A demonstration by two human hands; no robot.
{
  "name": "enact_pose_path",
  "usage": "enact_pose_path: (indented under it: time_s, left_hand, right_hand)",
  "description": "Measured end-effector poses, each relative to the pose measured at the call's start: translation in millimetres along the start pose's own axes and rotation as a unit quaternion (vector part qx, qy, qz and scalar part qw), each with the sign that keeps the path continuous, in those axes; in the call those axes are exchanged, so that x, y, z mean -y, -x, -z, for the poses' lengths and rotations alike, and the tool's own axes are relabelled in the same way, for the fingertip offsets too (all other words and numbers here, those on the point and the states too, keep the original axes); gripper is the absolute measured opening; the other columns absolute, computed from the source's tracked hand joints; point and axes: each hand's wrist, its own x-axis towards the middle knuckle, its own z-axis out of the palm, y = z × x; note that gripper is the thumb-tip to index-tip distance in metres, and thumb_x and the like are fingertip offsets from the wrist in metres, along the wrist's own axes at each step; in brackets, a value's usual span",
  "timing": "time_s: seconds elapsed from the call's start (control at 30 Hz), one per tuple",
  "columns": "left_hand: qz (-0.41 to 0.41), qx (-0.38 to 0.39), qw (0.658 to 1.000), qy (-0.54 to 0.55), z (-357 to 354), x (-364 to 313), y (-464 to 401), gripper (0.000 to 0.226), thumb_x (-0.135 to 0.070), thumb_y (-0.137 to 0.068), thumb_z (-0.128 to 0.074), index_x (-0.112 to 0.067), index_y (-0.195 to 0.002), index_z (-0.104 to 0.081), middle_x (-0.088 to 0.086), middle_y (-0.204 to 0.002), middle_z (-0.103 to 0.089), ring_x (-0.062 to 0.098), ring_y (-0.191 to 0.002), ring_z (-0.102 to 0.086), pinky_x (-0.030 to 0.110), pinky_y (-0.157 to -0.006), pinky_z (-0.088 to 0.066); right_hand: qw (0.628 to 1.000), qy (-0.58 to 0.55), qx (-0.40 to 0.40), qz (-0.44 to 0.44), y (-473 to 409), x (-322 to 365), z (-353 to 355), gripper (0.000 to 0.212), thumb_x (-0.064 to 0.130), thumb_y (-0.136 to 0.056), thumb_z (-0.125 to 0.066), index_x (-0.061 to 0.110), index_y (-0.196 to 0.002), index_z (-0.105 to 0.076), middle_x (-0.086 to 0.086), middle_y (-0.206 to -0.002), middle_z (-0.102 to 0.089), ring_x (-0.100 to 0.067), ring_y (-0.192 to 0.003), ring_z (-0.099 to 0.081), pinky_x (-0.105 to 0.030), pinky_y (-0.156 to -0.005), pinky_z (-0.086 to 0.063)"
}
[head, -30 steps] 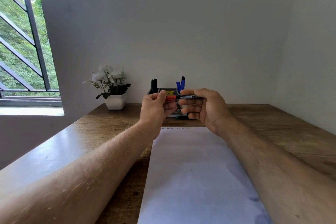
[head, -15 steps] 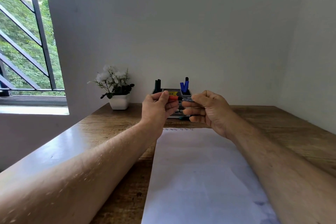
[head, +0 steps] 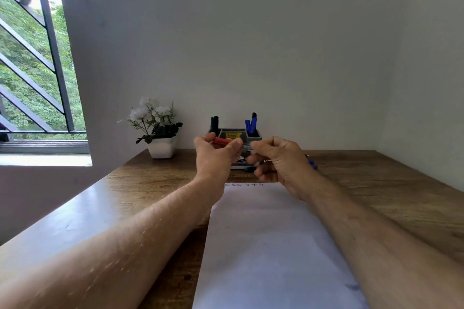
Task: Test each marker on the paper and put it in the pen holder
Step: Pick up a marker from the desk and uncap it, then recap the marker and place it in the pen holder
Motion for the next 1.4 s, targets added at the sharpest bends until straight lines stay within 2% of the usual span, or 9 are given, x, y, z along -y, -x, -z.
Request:
enact_pose_path:
  time_s: [0.23, 0.33, 0.5, 0.63, 0.77, 0.9, 1.03, 1.23, 1.4]
  left_hand:
    - [-0.158, -0.008, 0.985, -0.068, 6.0, -22.5, -12.2, 0.053, 0.002, -0.085, -0.071, -0.023, -0.123, -0.044, 0.001, -0.105, -0.06, 0.017, -0.097, -0.066, 0.039, -0.087, -0.059]
    - [-0.293, -0.023, 0.941, -0.169, 4.4, -36.2, -23.3, 0.052, 0.002, -0.087, -0.068, -0.021, -0.129, -0.048, -0.007, -0.105, -0.059, 0.005, -0.086, -0.062, 0.022, -0.07, -0.059]
    - [-0.449, -0.038, 0.844, -0.29, -1.7, -50.8, -54.9, 0.043, 0.004, -0.093, -0.059, -0.011, -0.132, -0.052, 0.007, -0.125, -0.058, -0.018, -0.084, -0.058, 0.002, -0.072, -0.05]
    - [-0.415, -0.033, 0.832, -0.366, -0.2, -43.6, -72.7, 0.048, 0.007, -0.095, -0.053, -0.018, -0.135, -0.051, 0.0, -0.126, -0.053, -0.027, -0.079, -0.053, 0.002, -0.063, -0.048]
    - [-0.332, -0.045, 0.843, -0.421, 3.0, -28.9, -77.9, 0.05, 0.001, -0.096, -0.055, -0.029, -0.136, -0.05, 0.0, -0.122, -0.055, -0.009, -0.074, -0.057, 0.019, -0.072, -0.052]
    - [-0.264, -0.032, 0.826, -0.497, 5.6, -19.5, -82.1, 0.058, -0.01, -0.089, -0.068, -0.03, -0.139, -0.046, 0.007, -0.121, -0.062, 0.019, -0.097, -0.064, 0.039, -0.084, -0.055]
    - [-0.236, -0.025, 0.821, -0.519, 5.1, -17.7, -81.8, 0.054, -0.015, -0.09, -0.07, -0.026, -0.138, -0.047, 0.01, -0.114, -0.068, 0.02, -0.094, -0.065, 0.034, -0.075, -0.054]
    - [-0.266, -0.028, 0.805, -0.53, 2.0, -20.0, -65.0, 0.059, -0.01, -0.096, -0.059, -0.022, -0.149, -0.036, 0.012, -0.127, -0.062, 0.026, -0.114, -0.058, 0.041, -0.095, -0.049]
    - [-0.309, 0.016, 0.826, -0.471, -10.9, -32.3, -29.8, 0.027, -0.008, -0.097, -0.055, -0.02, -0.119, -0.064, -0.001, -0.11, -0.068, 0.009, -0.097, -0.062, 0.022, -0.083, -0.05]
  right_hand:
    - [0.987, 0.148, -0.057, 0.032, -9.2, -4.5, -0.7, 0.025, 0.041, -0.093, -0.065, 0.017, -0.101, -0.067, -0.004, -0.086, -0.073, -0.009, -0.062, -0.06, -0.026, -0.053, -0.055]
    - [0.971, 0.218, -0.07, 0.069, -11.3, -7.6, 1.9, 0.024, 0.043, -0.095, -0.061, 0.02, -0.1, -0.064, 0.002, -0.089, -0.069, -0.007, -0.07, -0.061, -0.021, -0.054, -0.05]
    - [0.957, 0.274, -0.041, 0.09, -15.7, -13.9, 2.0, 0.019, 0.043, -0.096, -0.059, 0.024, -0.096, -0.064, 0.005, -0.093, -0.068, -0.008, -0.084, -0.063, -0.02, -0.064, -0.048]
    - [0.951, 0.286, -0.048, 0.103, -19.2, -17.2, 6.0, 0.018, 0.036, -0.096, -0.061, 0.019, -0.096, -0.068, 0.001, -0.091, -0.072, -0.01, -0.087, -0.065, -0.019, -0.066, -0.045]
    - [0.945, 0.307, -0.057, 0.102, -22.7, -17.3, 4.4, 0.019, 0.036, -0.095, -0.062, 0.018, -0.096, -0.07, 0.003, -0.09, -0.071, -0.009, -0.086, -0.064, -0.019, -0.065, -0.045]
    - [0.939, 0.324, -0.053, 0.097, -25.4, -19.5, 4.5, 0.018, 0.036, -0.095, -0.063, 0.019, -0.096, -0.07, 0.003, -0.091, -0.071, -0.01, -0.087, -0.065, -0.023, -0.071, -0.05]
    - [0.938, 0.331, -0.062, 0.084, -26.2, -20.4, 7.4, 0.017, 0.032, -0.095, -0.064, 0.017, -0.099, -0.07, 0.003, -0.094, -0.071, -0.008, -0.087, -0.064, -0.019, -0.066, -0.047]
    - [0.93, 0.348, -0.082, 0.081, -22.2, -16.0, 11.3, 0.016, 0.028, -0.096, -0.063, 0.016, -0.1, -0.074, 0.003, -0.09, -0.071, -0.005, -0.078, -0.061, -0.016, -0.058, -0.04]
    - [0.895, 0.435, -0.079, 0.06, -19.5, -16.0, 22.0, 0.021, 0.013, -0.094, -0.06, 0.018, -0.105, -0.077, 0.001, -0.104, -0.073, -0.004, -0.073, -0.059, -0.014, -0.058, -0.041]
